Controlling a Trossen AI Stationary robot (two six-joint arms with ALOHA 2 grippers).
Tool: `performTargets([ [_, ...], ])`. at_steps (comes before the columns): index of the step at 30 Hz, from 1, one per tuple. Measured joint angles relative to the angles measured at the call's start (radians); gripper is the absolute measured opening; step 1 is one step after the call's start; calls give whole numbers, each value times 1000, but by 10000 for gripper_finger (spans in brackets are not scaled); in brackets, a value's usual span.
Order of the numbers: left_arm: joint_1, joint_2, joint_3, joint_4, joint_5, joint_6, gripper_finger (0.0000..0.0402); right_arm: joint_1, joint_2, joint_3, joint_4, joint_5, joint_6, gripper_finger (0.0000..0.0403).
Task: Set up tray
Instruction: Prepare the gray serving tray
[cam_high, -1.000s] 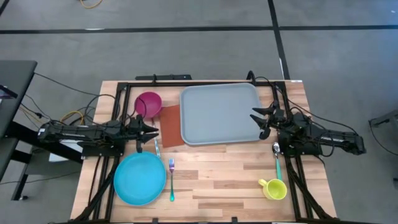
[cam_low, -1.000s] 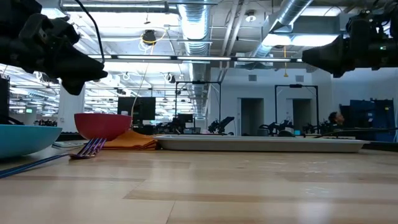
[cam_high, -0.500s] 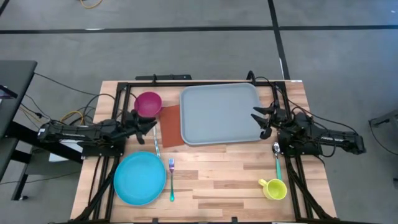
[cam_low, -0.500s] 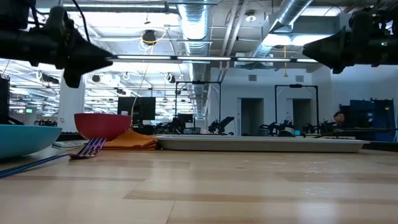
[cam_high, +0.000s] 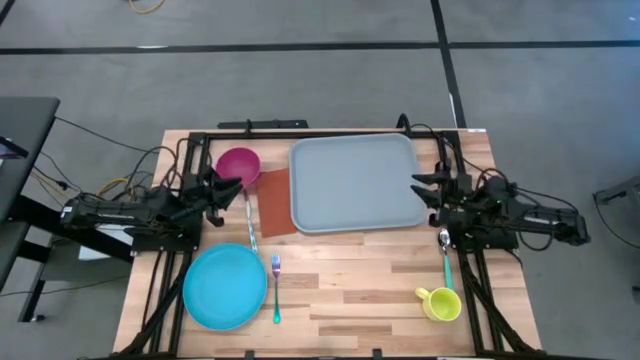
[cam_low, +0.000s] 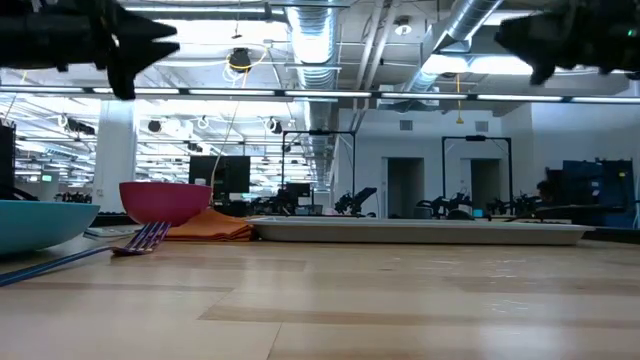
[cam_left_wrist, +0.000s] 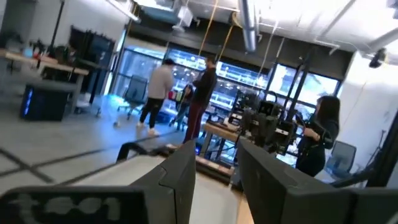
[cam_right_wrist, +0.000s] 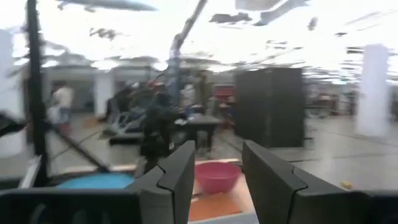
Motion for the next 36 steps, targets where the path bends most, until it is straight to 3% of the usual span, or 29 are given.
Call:
performTargets([
  [6,0,69,132,-5,7,112,108,62,225,156,-46,4,-66,133],
  [10,0,172,251,-62,7,208,108,103,419,259,-112,7,-91,158],
  [16,0,347,394,-181,7,222,108,148,710,348,-184,8,-54,200],
  [19,0,424,409,-192,-10,213,108,164,834,363,-182,7,-5,216],
  [26,0,555,410,-189,-154,194,108,215,1087,392,-182,7,60,224],
  [36,0,581,411,-184,-196,217,108,252,1365,460,-181,17,79,211],
])
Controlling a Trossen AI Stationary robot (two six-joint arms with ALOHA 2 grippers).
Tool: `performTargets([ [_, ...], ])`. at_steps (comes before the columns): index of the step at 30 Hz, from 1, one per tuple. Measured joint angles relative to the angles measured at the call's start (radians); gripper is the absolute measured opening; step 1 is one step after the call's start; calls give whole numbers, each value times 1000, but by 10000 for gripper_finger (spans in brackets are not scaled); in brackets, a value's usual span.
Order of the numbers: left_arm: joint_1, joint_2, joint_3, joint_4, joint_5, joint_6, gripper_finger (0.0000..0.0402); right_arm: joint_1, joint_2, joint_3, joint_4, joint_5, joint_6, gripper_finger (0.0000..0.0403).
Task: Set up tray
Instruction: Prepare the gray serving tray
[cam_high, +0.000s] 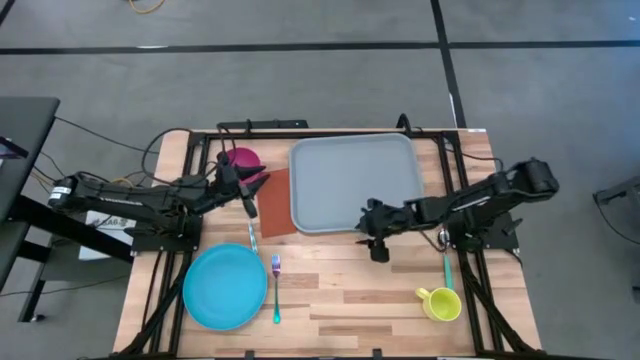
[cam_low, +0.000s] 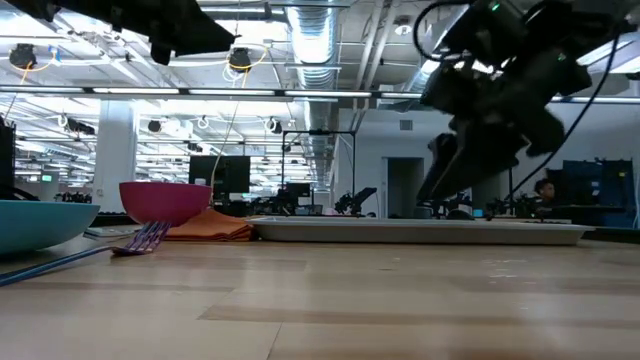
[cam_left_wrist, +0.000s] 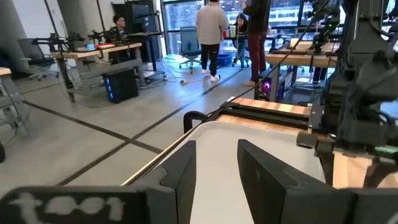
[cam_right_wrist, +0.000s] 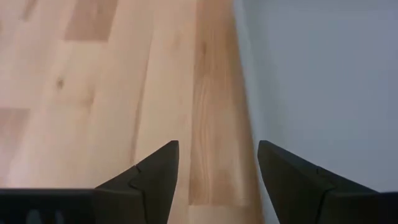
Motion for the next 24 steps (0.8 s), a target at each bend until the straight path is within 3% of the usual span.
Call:
performTargets([
  [3,0,-8,1,4,0,-4,108,-19,56,20,0,48,-20,211],
  [12,0,-7,1,0,0,-6,108,-77,205,72,1,44,-20,192],
  [16,0,-7,1,-1,0,-8,108,-66,239,96,10,75,-20,141],
  [21,0,-5,1,-2,1,-8,108,-40,251,130,-4,107,-39,41],
  [24,0,-5,1,-2,1,-8,108,-22,252,145,-20,122,-30,32],
])
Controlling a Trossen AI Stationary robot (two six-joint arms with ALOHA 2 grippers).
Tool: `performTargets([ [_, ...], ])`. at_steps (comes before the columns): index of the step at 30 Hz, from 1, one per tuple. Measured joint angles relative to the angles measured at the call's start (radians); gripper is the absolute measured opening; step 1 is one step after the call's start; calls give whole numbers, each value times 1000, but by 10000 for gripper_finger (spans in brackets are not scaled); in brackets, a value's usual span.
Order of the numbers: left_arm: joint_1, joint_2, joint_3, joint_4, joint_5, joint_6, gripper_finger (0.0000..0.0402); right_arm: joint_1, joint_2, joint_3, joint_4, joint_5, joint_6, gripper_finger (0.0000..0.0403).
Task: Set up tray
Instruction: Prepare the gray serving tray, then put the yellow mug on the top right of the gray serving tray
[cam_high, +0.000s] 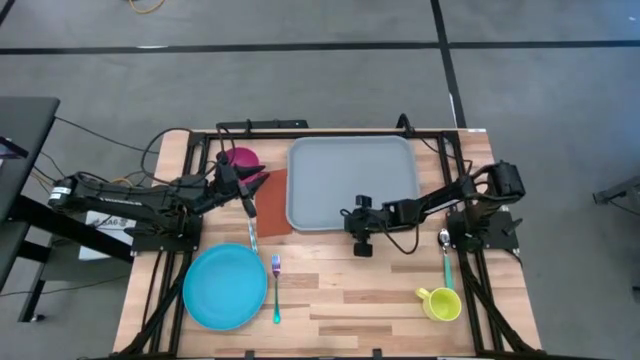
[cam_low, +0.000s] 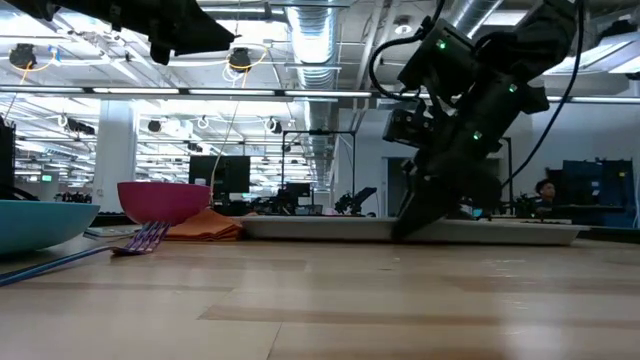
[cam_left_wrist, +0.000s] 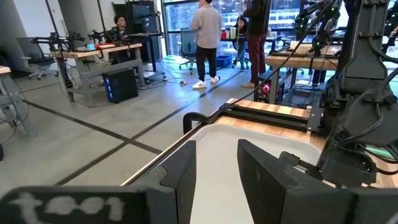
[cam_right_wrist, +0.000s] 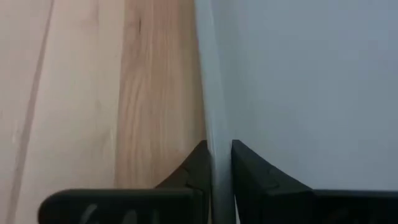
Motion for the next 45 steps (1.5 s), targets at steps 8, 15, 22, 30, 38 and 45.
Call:
performTargets([
  [8,0,0,0,0,1,-13,108,99,1,42,-10,7,191,45],
  [15,0,0,0,0,2,-47,108,222,1,70,-52,7,286,37],
  [22,0,0,0,0,25,-54,108,318,0,71,-68,12,395,41],
  [30,0,0,0,0,34,-72,108,338,0,70,-43,-2,420,57],
  [38,0,0,0,1,35,-79,108,319,0,70,-25,-160,422,155],
  [45,0,0,0,2,50,-83,108,298,0,70,13,-175,388,212],
])
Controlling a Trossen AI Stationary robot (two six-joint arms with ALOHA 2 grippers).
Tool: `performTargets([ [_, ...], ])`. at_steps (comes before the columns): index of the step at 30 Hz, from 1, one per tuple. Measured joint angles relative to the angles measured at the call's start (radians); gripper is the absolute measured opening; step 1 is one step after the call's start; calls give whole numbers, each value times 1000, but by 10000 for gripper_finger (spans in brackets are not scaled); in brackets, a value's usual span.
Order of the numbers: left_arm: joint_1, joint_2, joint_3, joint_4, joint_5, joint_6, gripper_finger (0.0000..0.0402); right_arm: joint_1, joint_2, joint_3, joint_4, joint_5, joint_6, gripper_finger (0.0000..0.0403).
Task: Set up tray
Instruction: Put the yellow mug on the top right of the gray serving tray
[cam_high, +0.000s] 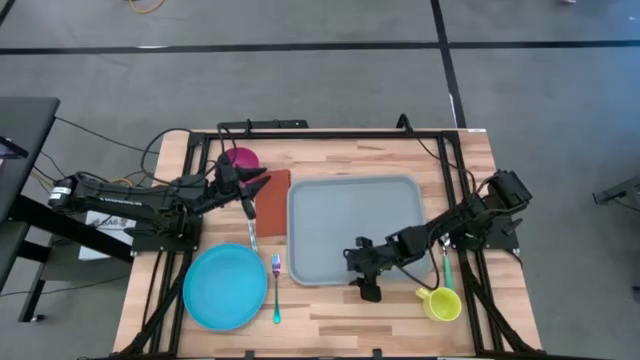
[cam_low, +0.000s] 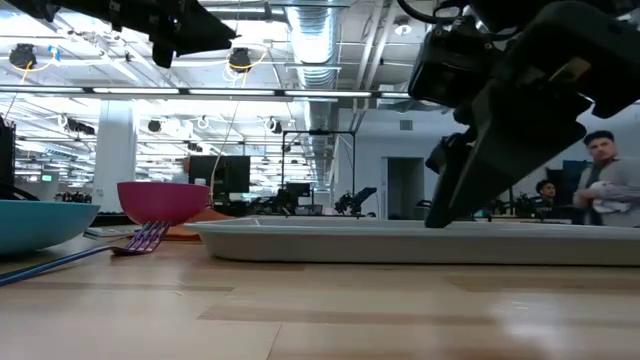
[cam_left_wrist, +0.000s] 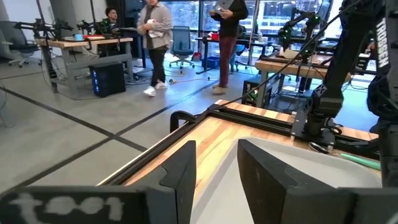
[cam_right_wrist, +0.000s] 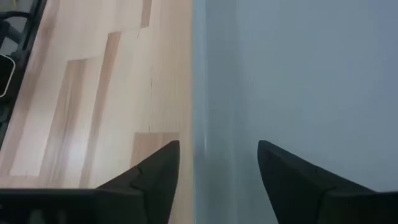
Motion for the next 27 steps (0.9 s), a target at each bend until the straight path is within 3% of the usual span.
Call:
performTargets([
  [3,0,0,0,0,40,-13,108,-14,-18,3,-2,1,-31,215],
  [8,0,0,0,0,128,91,108,-48,-77,49,-60,7,-29,207],
  [12,0,0,41,-48,132,97,108,-78,-138,96,-169,16,-29,198],
  [21,0,0,218,-502,132,117,108,-151,-232,118,-247,18,-54,194],
  [27,0,0,229,-603,135,149,108,-197,-260,118,-255,19,-109,207],
])
